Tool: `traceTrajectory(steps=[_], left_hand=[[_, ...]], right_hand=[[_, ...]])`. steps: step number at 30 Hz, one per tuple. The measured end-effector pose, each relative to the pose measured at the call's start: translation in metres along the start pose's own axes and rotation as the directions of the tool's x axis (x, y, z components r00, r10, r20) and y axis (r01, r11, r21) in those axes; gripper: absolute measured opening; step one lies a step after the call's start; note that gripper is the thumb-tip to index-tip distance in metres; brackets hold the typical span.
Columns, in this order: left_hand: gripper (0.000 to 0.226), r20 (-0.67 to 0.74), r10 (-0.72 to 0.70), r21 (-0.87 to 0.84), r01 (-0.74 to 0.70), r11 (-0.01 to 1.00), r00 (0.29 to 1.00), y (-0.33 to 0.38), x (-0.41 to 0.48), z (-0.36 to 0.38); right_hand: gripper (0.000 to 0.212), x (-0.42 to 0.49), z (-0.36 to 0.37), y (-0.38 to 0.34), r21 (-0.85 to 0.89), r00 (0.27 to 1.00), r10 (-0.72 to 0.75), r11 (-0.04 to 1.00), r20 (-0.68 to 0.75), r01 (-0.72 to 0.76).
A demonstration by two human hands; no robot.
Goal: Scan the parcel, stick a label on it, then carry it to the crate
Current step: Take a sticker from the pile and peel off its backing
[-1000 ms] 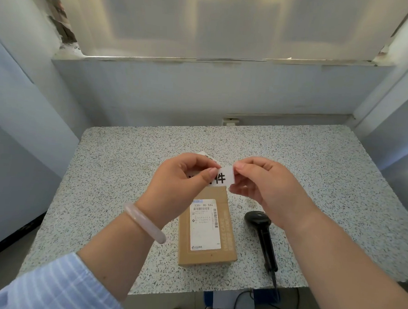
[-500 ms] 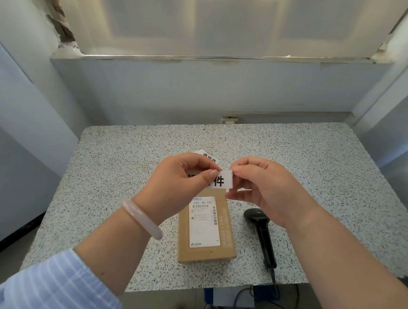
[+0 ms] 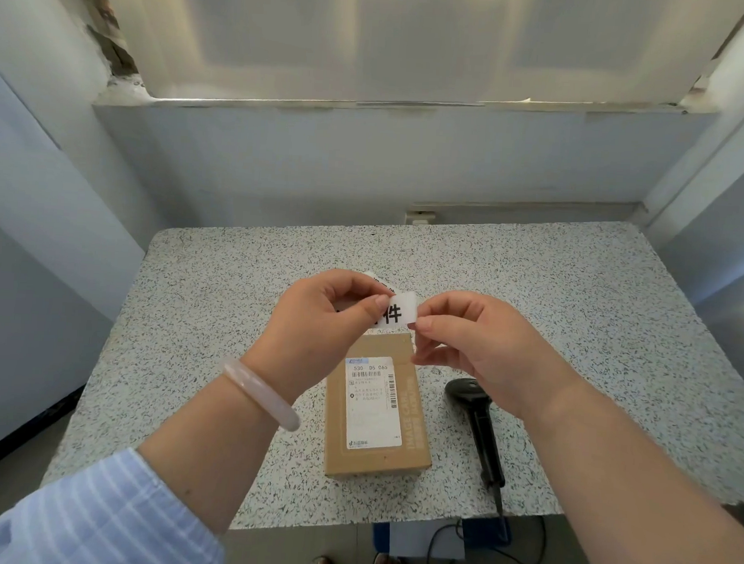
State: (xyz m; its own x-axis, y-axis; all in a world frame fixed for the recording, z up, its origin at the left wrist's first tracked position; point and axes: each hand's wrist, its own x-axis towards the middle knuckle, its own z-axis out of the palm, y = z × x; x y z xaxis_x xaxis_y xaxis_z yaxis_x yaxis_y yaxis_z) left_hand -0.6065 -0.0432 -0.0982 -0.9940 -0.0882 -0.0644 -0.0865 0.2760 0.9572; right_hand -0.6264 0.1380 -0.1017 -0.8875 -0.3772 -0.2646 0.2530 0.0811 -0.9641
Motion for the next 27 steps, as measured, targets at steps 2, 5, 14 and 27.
traceTrajectory(steps=[2, 5, 14, 27], left_hand=[[0.011, 0.000, 0.000, 0.001, 0.000, 1.000, 1.000, -0.0003, 0.0009, -0.0001], [0.010, 0.006, 0.000, 0.014, 0.000, 1.000, 1.000, 0.0003, 0.0007, -0.0001], [0.010, 0.005, 0.398, 0.453, -0.357, 0.817, 0.917, 0.0010, -0.0064, 0.0047], [0.019, 0.013, 0.415, 0.433, -0.379, 0.818, 0.910, 0.0005, -0.0066, 0.0051]], right_hand=[[0.006, -0.0001, 0.0010, -0.0011, -0.019, 1.000, -0.001, 1.000, -0.011, 0.001], [0.007, -0.0005, 0.0021, -0.0021, -0.045, 1.000, -0.014, 0.999, -0.026, 0.012], [0.005, -0.0008, 0.0062, -0.0025, -0.234, 0.986, -0.140, 0.965, -0.093, 0.115], [0.004, 0.0019, 0.0101, 0.0048, -0.583, 0.885, -0.462, 0.738, -0.067, 0.340]])
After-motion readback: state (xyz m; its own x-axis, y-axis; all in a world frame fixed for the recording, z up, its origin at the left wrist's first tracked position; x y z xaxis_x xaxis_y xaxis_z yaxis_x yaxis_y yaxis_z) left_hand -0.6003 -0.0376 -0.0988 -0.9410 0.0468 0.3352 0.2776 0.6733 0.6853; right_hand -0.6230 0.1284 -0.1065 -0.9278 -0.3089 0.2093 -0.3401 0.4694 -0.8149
